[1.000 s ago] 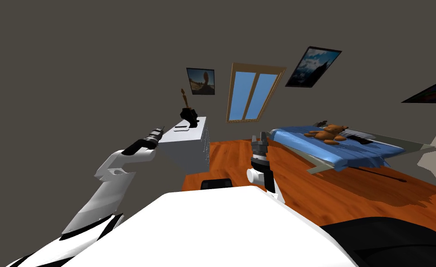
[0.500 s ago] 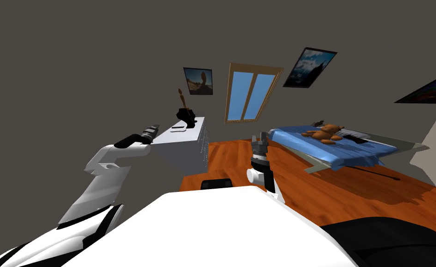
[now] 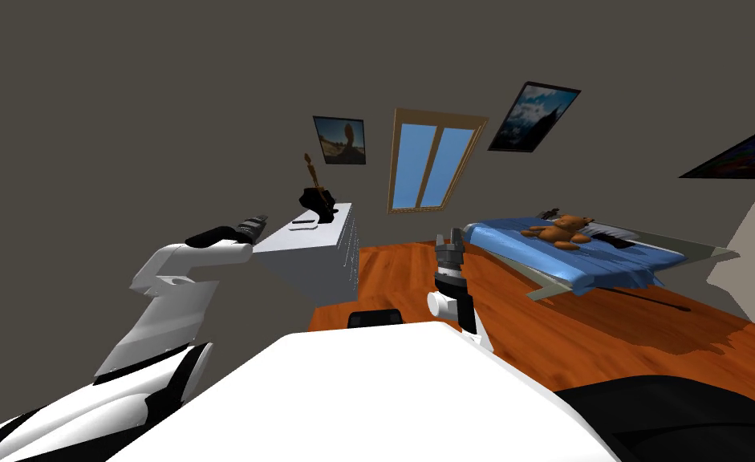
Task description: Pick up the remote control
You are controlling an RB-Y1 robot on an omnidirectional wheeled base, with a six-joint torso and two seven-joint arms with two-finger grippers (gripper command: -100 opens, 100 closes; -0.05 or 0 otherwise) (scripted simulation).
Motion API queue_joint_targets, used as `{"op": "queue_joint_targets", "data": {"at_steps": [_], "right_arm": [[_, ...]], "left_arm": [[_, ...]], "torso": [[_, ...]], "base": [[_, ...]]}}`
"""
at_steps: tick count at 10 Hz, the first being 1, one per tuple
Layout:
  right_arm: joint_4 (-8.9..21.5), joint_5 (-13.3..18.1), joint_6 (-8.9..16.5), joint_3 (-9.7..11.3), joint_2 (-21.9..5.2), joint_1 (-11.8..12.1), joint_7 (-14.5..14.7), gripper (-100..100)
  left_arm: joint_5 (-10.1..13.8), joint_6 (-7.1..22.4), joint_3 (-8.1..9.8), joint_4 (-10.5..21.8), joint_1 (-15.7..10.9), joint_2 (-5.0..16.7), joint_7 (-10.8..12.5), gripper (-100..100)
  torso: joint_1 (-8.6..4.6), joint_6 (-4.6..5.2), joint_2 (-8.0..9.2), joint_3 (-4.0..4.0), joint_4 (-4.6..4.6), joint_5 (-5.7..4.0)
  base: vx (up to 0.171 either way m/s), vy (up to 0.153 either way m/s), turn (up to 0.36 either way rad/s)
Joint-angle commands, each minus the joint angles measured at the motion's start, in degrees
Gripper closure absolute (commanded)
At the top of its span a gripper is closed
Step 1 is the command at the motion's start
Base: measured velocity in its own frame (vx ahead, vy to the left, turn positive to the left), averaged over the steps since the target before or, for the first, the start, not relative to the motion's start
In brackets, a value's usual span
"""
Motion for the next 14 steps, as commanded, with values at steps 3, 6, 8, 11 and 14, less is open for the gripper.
{"op": "queue_joint_targets", "data": {"at_steps": [3, 6, 8, 11, 14], "right_arm": [[0.0, 0.0, 0.0, 0.0, 0.0, 0.0, 0.0, 0], [0.0, 0.0, 0.0, 0.0, 0.0, 0.0, 0.0, 0], [0.0, 0.0, 0.0, 0.0, 0.0, 0.0, 0.0, 0], [0.0, 0.0, 0.0, 0.0, 0.0, 0.0, 0.0, 0], [0.0, 0.0, 0.0, 0.0, 0.0, 0.0, 0.0, 0]], "left_arm": [[0.2, 5.0, 0.71, 0.6, -1.2, 1.0, -1.0, -100], [0.6, 9.6, 1.94, 3.2, -3.4, 2.7, -2.9, -100], [0.9, 13.3, 3.13, 5.8, -5.7, 4.3, -4.8, -100], [1.2, 17.7, 4.26, 8.5, -7.8, 5.9, -6.8, -100], [1.4, 21.6, 5.33, 11.2, -9.9, 7.3, -8.7, -100]], "torso": [[0.06, 0.0, 0.06, 0.02, 0.0, 0.01], [0.06, 0.0, -0.04, -0.03, -0.02, 0.01], [-0.02, -0.01, -0.03, -0.02, -0.01, -0.01], [0.0, -0.01, -0.1, -0.06, -0.02, 0.0], [0.07, -0.01, -0.09, -0.05, -0.02, 0.02]], "base": [[0.029, -0.032, -0.001], [0.054, -0.037, -0.008], [0.065, -0.062, -0.005], [0.074, -0.046, 0.0], [0.072, -0.033, 0.003]]}}
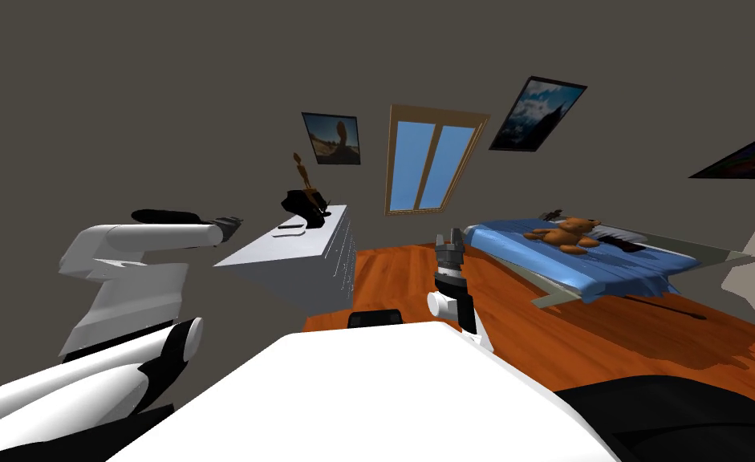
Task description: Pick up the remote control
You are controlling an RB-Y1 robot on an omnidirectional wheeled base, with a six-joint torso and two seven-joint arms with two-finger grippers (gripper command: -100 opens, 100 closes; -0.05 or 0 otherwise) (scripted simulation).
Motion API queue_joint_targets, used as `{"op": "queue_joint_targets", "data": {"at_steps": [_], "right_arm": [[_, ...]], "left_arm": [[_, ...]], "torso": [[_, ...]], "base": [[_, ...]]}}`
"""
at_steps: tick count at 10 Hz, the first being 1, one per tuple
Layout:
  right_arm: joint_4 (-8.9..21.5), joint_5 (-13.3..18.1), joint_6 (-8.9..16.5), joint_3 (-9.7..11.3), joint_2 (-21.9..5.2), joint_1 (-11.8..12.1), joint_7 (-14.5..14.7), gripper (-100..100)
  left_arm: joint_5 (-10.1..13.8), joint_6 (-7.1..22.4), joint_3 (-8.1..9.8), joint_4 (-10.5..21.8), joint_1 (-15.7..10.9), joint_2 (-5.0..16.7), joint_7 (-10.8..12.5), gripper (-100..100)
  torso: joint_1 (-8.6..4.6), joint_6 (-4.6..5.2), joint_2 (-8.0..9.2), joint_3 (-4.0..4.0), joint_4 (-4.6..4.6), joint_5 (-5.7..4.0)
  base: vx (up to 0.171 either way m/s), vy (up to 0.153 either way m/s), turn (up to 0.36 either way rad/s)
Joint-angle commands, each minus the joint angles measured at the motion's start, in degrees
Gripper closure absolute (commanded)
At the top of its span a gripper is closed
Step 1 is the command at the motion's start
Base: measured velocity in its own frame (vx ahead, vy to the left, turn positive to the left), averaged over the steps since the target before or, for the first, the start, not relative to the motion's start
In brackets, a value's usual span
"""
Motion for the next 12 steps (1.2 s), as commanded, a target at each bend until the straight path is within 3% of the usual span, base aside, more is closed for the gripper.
{"op": "queue_joint_targets", "data": {"at_steps": [1, 2, 3, 4, 6, 7, 9, 12], "right_arm": [[0.0, 0.0, 0.0, 0.0, 0.0, 0.0, 0.0, 0], [0.0, 0.0, 0.0, 0.0, 0.0, 0.0, 0.0, 0], [0.0, 0.0, 0.0, 0.0, 0.0, 0.0, 0.0, 0], [0.0, 0.0, 0.0, 0.0, 0.0, 0.0, 0.0, 0], [0.0, 0.0, 0.0, 0.0, 0.0, 0.0, 0.0, 0], [0.0, 0.0, 0.0, 0.0, 0.0, 0.0, 0.0, 0], [0.0, 0.0, 0.0, 0.0, 0.0, 0.0, 0.0, 0], [0.0, 0.0, 0.0, 0.0, 0.0, 0.0, 0.0, 0]], "left_arm": [[-0.1, 2.3, 0.13, 0.0, -0.2, 0.1, -0.2, -100], [0.0, 4.4, 1.14, 2.7, -2.2, 1.4, -2.1, -100], [0.0, 6.1, 1.14, 2.7, -2.2, 1.4, -2.1, -100], [0.1, 7.8, 2.08, 4.8, -4.1, 2.6, -4.0, -100], [0.1, 10.1, 2.08, 5.4, -4.1, 2.6, -4.0, -100], [0.1, 11.9, 2.95, 8.1, -5.9, 3.7, -5.8, -100], [0.1, 13.6, 2.95, 8.1, -5.9, 3.7, -5.8, -100], [0.0, 18.9, 4.47, 13.2, -9.0, 5.6, -9.3, -100]], "torso": [[0.0, 0.0, 0.0, 0.0, 0.0, 0.0], [0.06, 0.0, 0.12, 0.06, 0.02, 0.02], [-0.02, -0.01, 0.07, 0.05, 0.02, 0.0], [-0.04, 0.0, 0.04, 0.02, 0.0, -0.01], [0.02, 0.01, -0.17, -0.11, -0.05, 0.01], [0.08, 0.01, 0.05, 0.01, -0.01, 0.03], [0.06, 0.0, -0.01, -0.01, -0.01, 0.02], [0.07, 0.0, -0.03, -0.03, -0.02, 0.03]], "base": [[0.045, -0.017, 0.002], [0.074, -0.051, 0.002], [0.087, -0.052, 0.017], [0.152, -0.036, 0.02], [0.094, -0.026, 0.005], [0.074, -0.026, 0.021], [0.082, -0.022, 0.01], [0.123, -0.034, 0.024]]}}
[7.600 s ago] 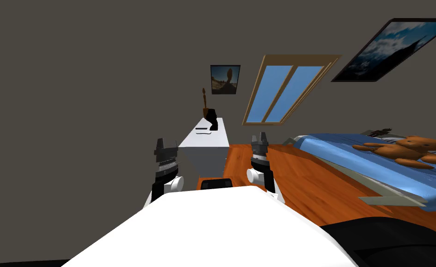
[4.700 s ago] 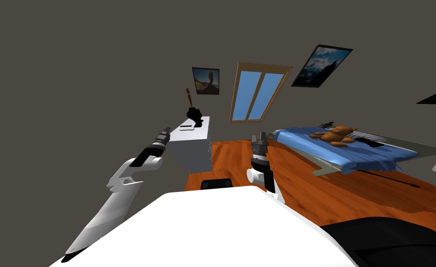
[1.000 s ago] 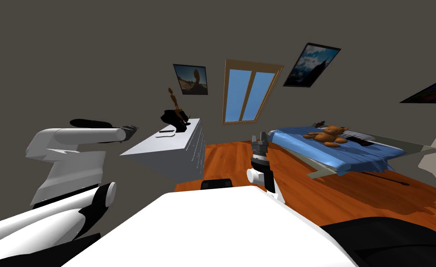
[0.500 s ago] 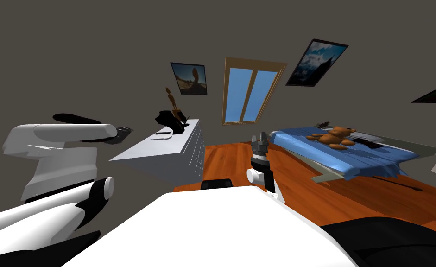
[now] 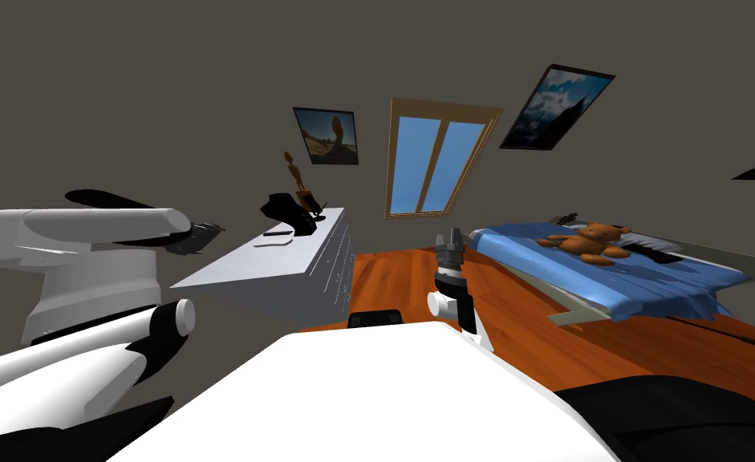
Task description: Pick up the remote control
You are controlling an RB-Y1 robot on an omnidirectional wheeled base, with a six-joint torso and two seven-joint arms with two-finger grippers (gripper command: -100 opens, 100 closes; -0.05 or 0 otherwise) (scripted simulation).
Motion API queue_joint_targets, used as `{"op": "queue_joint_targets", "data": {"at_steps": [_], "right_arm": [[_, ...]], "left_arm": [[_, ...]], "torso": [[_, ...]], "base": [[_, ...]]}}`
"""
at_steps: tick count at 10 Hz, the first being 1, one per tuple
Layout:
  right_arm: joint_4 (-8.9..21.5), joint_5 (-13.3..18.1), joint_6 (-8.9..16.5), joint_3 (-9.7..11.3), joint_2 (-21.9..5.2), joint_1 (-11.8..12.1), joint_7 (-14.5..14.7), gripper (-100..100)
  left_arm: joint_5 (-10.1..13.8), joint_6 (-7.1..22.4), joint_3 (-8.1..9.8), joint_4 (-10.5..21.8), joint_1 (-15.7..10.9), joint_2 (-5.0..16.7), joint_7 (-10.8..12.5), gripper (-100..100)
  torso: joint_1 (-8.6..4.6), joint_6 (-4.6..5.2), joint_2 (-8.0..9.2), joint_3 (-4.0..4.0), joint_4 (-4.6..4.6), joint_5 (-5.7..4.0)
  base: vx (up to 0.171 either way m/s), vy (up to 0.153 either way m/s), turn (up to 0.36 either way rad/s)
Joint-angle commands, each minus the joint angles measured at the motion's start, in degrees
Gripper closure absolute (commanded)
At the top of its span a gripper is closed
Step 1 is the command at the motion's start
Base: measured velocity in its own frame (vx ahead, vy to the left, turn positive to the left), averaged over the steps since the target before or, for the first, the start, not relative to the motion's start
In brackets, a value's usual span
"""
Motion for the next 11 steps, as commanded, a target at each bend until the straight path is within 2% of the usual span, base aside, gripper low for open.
{"op": "queue_joint_targets", "data": {"at_steps": [1, 2, 3, 4, 5, 6, 7, 8, 9, 10, 11], "right_arm": [[0.0, 0.0, 0.0, 0.0, 0.0, 0.0, 0.0, 0], [0.0, 0.0, 0.0, 0.0, 0.0, 0.0, 0.0, 0], [0.0, 0.0, 0.0, 0.0, 0.0, 0.0, 0.0, 0], [0.0, 0.0, 0.0, 0.0, 0.0, 0.0, 0.0, 0], [0.0, 0.0, 0.0, 0.0, 0.0, 0.0, 0.0, 0], [0.0, 0.0, 0.0, 0.0, 0.0, 0.0, 0.0, 0], [0.0, 0.0, 0.0, 0.0, 0.0, 0.0, 0.0, 0], [0.0, 0.0, 0.0, 0.0, 0.0, 0.0, 0.0, 0], [0.0, 0.0, 0.0, 0.0, 0.0, 0.0, 0.0, 0], [0.0, 0.0, 0.0, 0.0, 0.0, 0.0, 0.0, 0], [0.0, 0.0, 0.0, 0.0, 0.0, 0.0, 0.0, 0]], "left_arm": [[0.1, 2.6, 0.6, 1.3, -0.5, 0.4, -1.1, -100], [0.0, 4.4, 1.23, 3.7, -1.9, 1.1, -2.7, -100], [0.0, 5.7, 1.23, 3.8, -1.9, 1.1, -2.7, -100], [-0.2, 7.4, 1.8, 6.3, -3.2, 1.7, -4.3, -100], [-0.2, 8.6, 1.8, 6.3, -3.2, 1.7, -4.3, -100], [-0.4, 10.2, 2.28, 8.7, -4.3, 2.2, -5.7, -100], [-0.4, 11.3, 2.28, 8.7, -4.3, 2.2, -5.7, -100], [-0.6, 13.3, 2.7, 10.9, -5.4, 2.6, -7.1, -100], [-0.6, 14.0, 2.7, 10.9, -5.4, 2.6, -7.1, -100], [-0.8, 16.1, 3.05, 12.9, -6.3, 2.9, -8.3, -100], [-0.8, 16.6, 3.05, 12.9, -6.3, 2.9, -8.3, -100]], "torso": [[0.0, 0.0, 0.0, 0.0, 0.0, 0.0], [0.06, 0.0, 0.02, 0.0, -0.01, 0.01], [0.09, 0.0, -0.06, -0.04, -0.02, 0.02], [0.13, 0.01, 0.03, -0.01, -0.02, 0.03], [0.21, -0.01, -0.01, -0.01, -0.01, 0.05], [0.19, 0.01, 0.05, 0.01, -0.01, 0.05], [0.11, 0.0, -0.02, -0.02, -0.02, 0.04], [0.14, 0.01, 0.03, -0.01, -0.02, 0.03], [0.17, -0.01, 0.03, 0.0, -0.01, 0.04], [0.18, 0.01, 0.1, 0.04, 0.0, 0.05], [0.24, 0.0, 0.05, 0.02, 0.0, 0.06]], "base": [[0.139, -0.033, 0.024], [0.161, -0.026, 0.033], [0.13, -0.017, 0.022], [0.145, 0.004, 0.032], [0.128, -0.007, 0.02], [0.153, -0.031, 0.034], [0.134, -0.02, 0.027], [0.136, -0.009, 0.041], [0.11, -0.009, 0.023], [0.133, 0.011, 0.04], [0.131, 0.015, 0.021]]}}
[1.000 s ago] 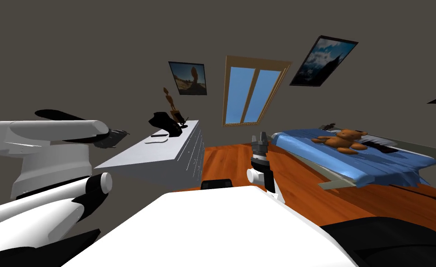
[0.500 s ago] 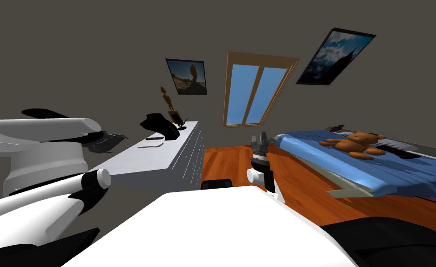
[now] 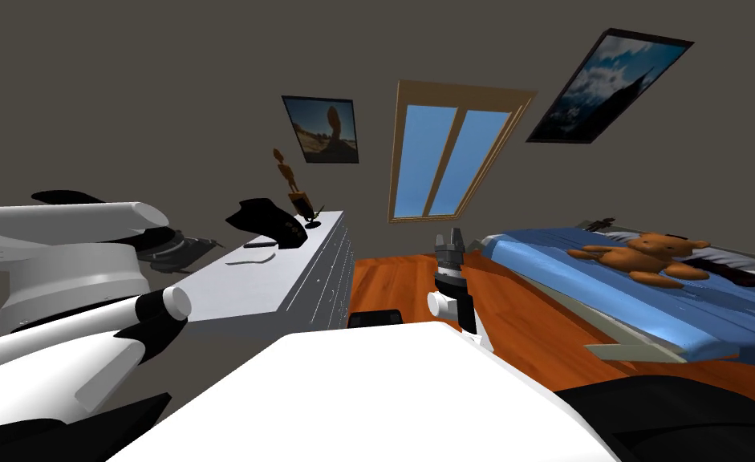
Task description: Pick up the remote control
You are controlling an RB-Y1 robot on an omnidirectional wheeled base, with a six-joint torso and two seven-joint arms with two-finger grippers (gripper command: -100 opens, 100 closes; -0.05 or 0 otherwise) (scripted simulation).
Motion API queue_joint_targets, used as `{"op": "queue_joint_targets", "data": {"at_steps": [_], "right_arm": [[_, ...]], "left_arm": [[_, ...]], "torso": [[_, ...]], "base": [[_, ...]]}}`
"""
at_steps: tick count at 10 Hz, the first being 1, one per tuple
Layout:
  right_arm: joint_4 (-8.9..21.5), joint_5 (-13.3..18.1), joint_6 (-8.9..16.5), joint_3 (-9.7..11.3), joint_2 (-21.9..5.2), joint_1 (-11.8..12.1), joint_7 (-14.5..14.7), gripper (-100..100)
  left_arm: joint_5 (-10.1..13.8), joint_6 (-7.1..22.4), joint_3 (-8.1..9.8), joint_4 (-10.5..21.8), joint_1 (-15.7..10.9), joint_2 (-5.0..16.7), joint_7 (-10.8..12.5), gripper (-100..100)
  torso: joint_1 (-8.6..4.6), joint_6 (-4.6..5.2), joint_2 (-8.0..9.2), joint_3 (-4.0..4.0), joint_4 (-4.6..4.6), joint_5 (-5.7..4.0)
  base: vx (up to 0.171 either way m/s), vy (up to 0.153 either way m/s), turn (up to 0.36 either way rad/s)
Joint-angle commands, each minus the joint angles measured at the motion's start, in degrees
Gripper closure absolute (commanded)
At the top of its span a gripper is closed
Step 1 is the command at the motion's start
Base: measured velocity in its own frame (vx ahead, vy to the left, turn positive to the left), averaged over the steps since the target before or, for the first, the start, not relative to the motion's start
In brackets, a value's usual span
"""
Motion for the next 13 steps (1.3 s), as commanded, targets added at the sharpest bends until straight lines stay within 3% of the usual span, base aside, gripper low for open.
{"op": "queue_joint_targets", "data": {"at_steps": [1, 2, 3, 4, 6, 12, 13], "right_arm": [[0.0, 0.0, 0.0, 0.0, 0.0, 0.0, 0.0, 0], [0.0, 0.0, 0.0, 0.0, 0.0, 0.0, 0.0, 0], [0.0, 0.0, 0.0, 0.0, 0.0, 0.0, 0.0, 0], [0.0, 0.0, 0.0, 0.0, 0.0, 0.0, 0.0, 0], [0.0, 0.0, 0.0, 0.0, 0.0, 0.0, 0.0, 0], [0.0, 0.0, 0.0, 0.0, 0.0, 0.0, 0.0, 0], [0.0, 0.0, 0.0, 0.0, 0.0, 0.0, 0.0, 0]], "left_arm": [[-0.2, 2.9, 0.55, 2.0, -0.7, 0.2, -1.4, -100], [-0.2, 3.1, 0.55, 2.0, -0.7, 0.2, -1.4, -100], [-0.4, 5.6, 0.77, 3.7, -1.3, 0.4, -2.4, -100], [-0.4, 5.6, 0.77, 3.7, -1.3, 0.4, -2.4, -100], [-0.9, 9.7, 1.07, 6.3, -2.3, 0.4, -3.9, -100], [-1.3, 18.7, 1.24, 8.6, -3.0, 0.2, -5.3, -100], [-1.2, 17.5, 1.37, 8.3, -2.8, 0.3, -5.2, -100]], "torso": [[0.0, 0.0, 0.0, 0.0, 0.0, 0.0], [-0.03, -0.01, -0.08, -0.04, -0.01, 0.0], [-0.05, 0.0, 0.01, 0.0, 0.0, -0.01], [-0.1, 0.0, 0.0, 0.01, 0.0, -0.02], [0.01, -0.01, 0.03, 0.02, 0.01, 0.0], [-0.02, 0.01, 0.26, 0.15, 0.05, 0.0], [0.0, 0.07, 0.25, 0.12, 0.03, 0.03]], "base": [[0.157, 0.003, 0.036], [0.121, -0.004, 0.02], [0.128, -0.016, 0.033], [0.112, -0.003, 0.022], [0.149, 0.02, 0.037], [0.087, 0.009, 0.017], [0.019, 0.005, 0.008]]}}
